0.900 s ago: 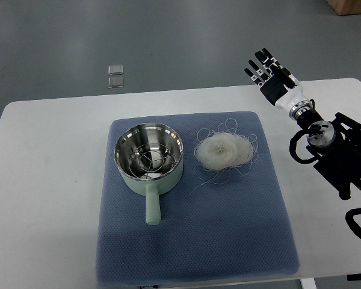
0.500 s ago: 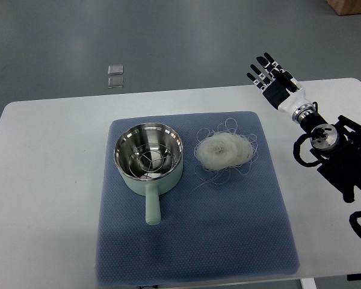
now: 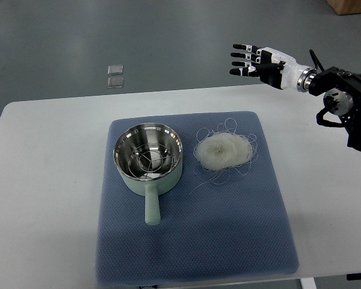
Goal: Put vermicelli into pot with right hand
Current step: 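Move the right hand over the white vermicelli bundle, then lower the right hand and close its fingers around the vermicelli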
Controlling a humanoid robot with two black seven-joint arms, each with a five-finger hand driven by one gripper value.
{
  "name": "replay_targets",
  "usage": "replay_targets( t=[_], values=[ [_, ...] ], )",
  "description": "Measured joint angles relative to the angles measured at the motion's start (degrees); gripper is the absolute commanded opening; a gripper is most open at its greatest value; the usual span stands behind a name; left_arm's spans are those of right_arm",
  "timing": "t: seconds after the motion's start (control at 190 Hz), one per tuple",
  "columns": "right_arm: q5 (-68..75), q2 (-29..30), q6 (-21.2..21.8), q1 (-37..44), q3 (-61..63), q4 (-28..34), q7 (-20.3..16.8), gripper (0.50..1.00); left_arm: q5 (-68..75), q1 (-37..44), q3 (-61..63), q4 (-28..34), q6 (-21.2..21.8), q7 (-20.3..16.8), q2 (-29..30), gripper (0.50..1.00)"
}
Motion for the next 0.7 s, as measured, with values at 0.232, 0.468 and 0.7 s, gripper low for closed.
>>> replay_targets(
  t=[0.232, 0.468, 0.7],
  values=[
    [-20.5, -4.3, 0.2, 9.5, -12.4, 7.8, 0.1, 0.93, 0.0, 0.0, 0.0, -1.3, 0.0, 0.0, 0.0, 1.0],
    [-33.1, -9.4, 0.2, 13.5, -20.3, 25.0, -1.2, 0.93, -0.1, 0.0, 0.0, -3.0, 0.0, 0.0, 0.0, 1.0],
    [-33.0, -11.5, 0.2, 11.8, -20.1, 35.4, -5.5, 0.93, -0.1, 0.1, 0.0, -3.3, 0.0, 0.0, 0.0, 1.0]
  ],
)
